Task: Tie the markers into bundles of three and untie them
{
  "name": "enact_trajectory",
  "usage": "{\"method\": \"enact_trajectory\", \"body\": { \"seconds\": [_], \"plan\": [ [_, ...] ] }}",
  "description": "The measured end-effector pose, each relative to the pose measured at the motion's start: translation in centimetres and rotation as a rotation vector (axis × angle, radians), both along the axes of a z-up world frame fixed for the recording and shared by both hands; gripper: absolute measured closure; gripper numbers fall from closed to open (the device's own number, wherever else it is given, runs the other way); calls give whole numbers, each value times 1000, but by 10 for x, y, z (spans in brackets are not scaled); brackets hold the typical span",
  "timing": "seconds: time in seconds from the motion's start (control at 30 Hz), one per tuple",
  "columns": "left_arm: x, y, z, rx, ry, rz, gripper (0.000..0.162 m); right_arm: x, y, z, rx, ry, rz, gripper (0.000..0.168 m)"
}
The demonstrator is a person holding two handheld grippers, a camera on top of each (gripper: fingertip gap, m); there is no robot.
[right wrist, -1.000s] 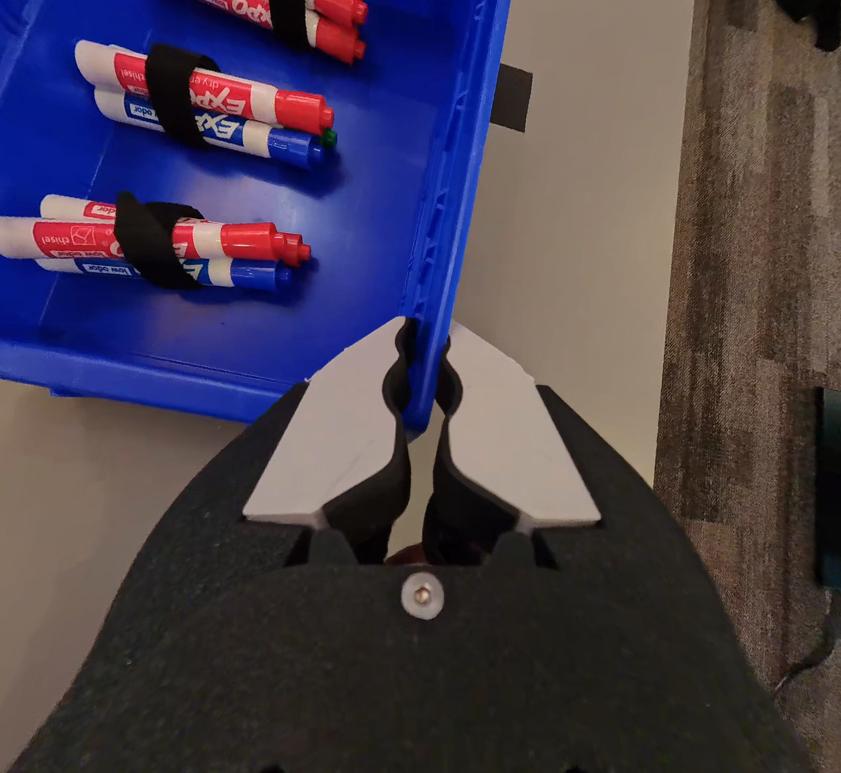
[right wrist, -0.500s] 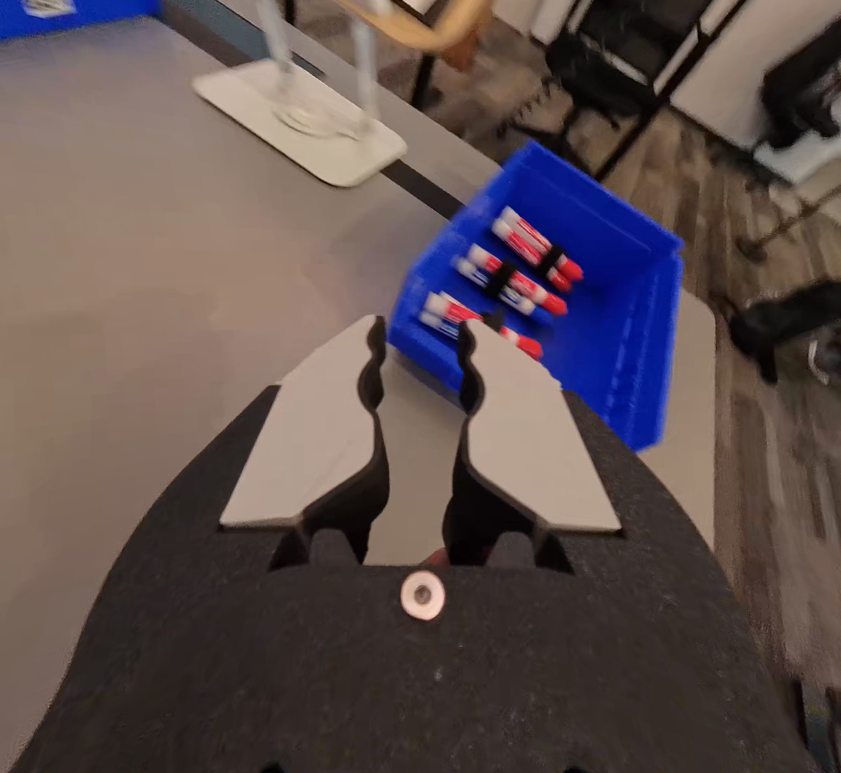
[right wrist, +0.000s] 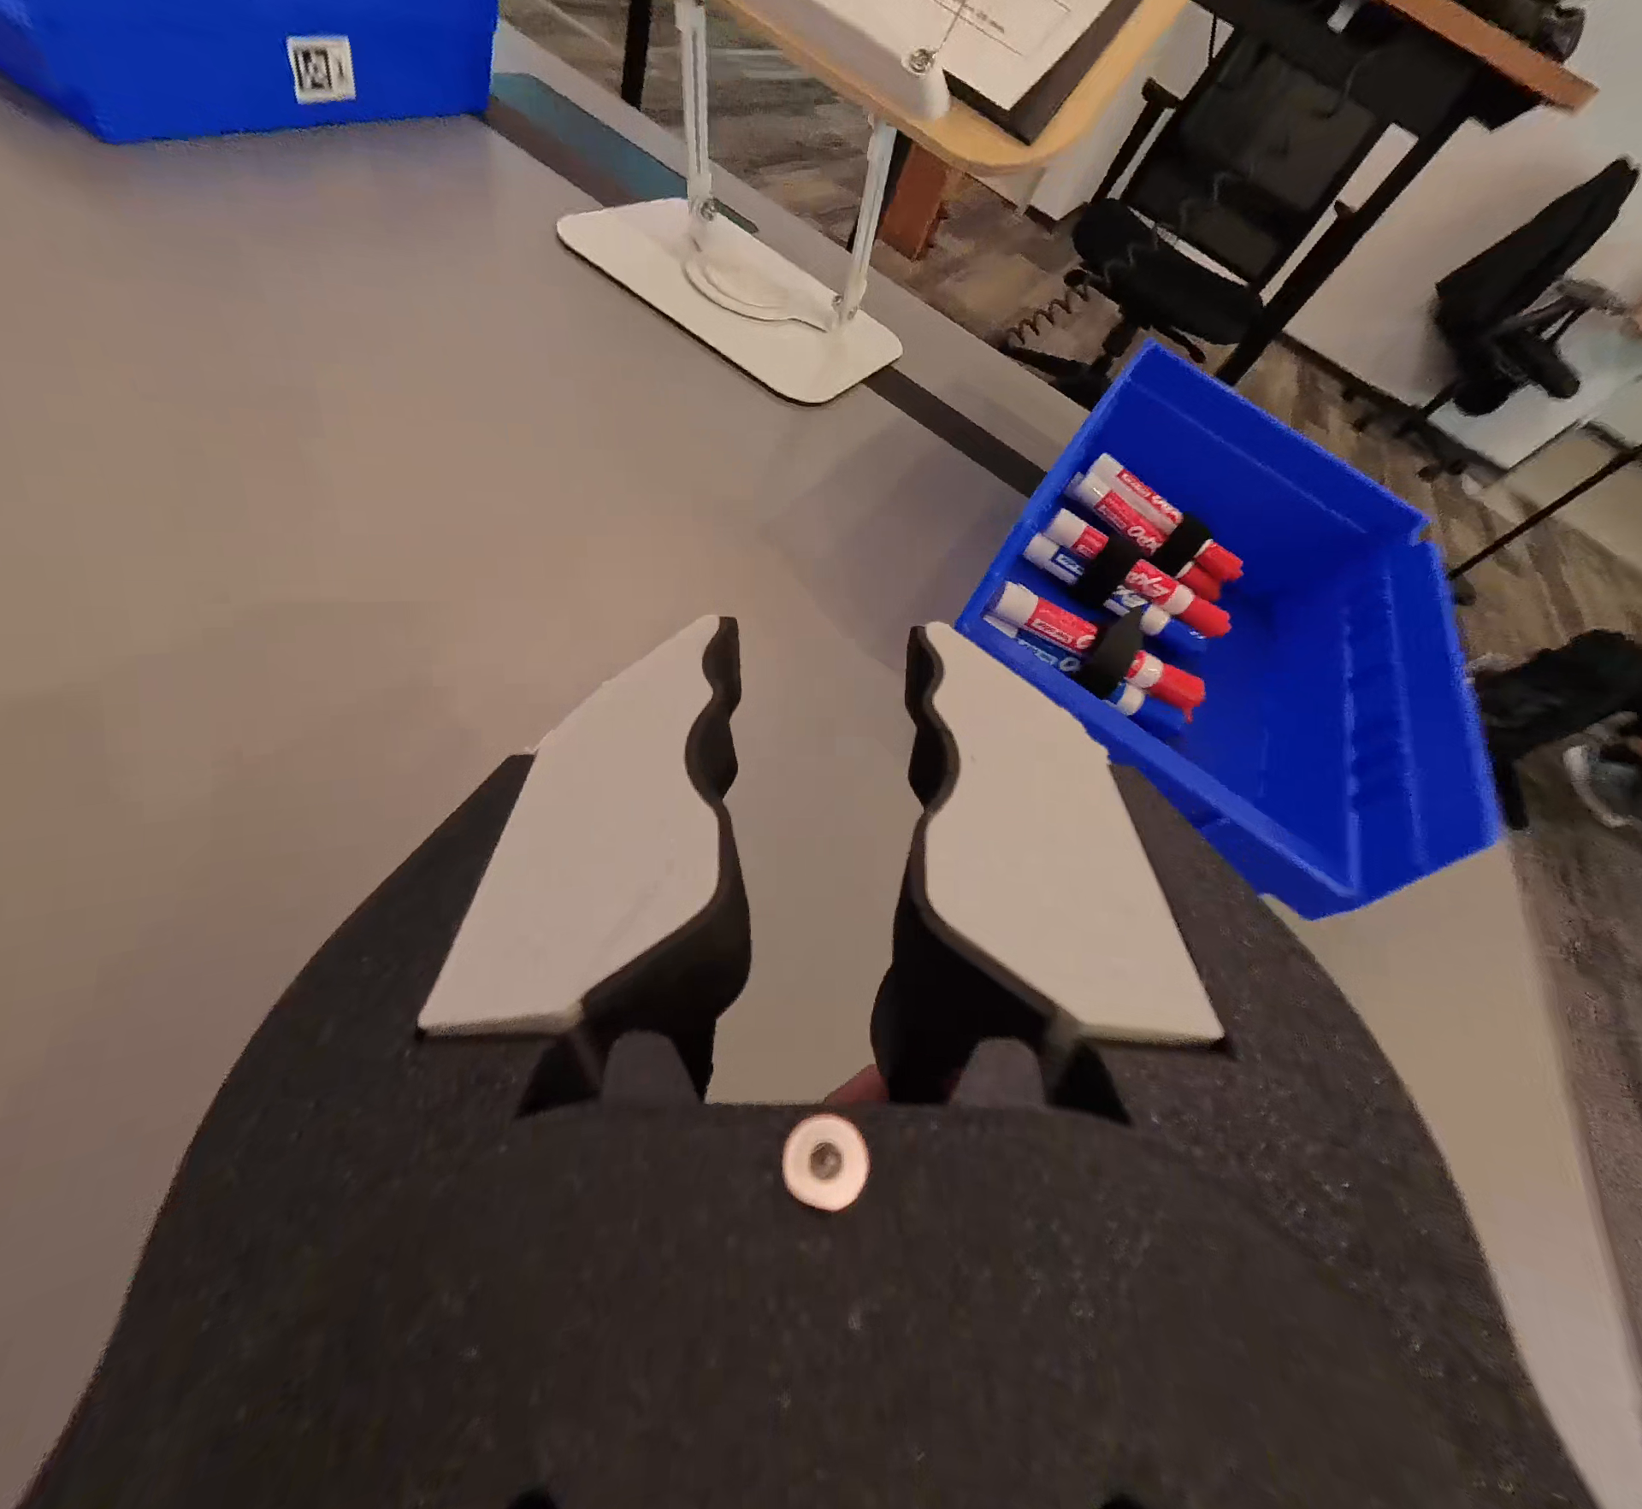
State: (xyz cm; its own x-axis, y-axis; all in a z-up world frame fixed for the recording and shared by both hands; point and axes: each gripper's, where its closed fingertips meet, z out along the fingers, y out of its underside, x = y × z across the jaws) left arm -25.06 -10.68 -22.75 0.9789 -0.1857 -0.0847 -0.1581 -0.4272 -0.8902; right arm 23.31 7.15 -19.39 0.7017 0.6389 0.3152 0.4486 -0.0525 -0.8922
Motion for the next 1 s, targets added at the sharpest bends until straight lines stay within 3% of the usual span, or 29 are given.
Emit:
{"method": "enact_trajectory", "body": {
  "seconds": [0.03,0.13,0.37,0.57,0.73,0.87,1.0],
  "plan": [
    [-9,6,1,12,12,2,99,-5,2,-4,-30,35,11,133],
    [-33,37,4,50,55,19,95,-14,11,-16,-62,76,21,133],
    [-62,92,2,96,-106,61,86,0,33,-32,-83,-45,-49,133],
    [-73,103,-1,68,54,99,80,29,34,-26,-68,9,-120,133],
    [-71,112,14,109,-58,101,76,43,48,-17,-37,-39,-95,137],
    [-73,113,18,126,-45,104,77,52,67,-9,-171,162,-67,148],
    [-100,114,12,124,-10,182,71,104,93,-4,-64,114,-263,141]
  ]
}}
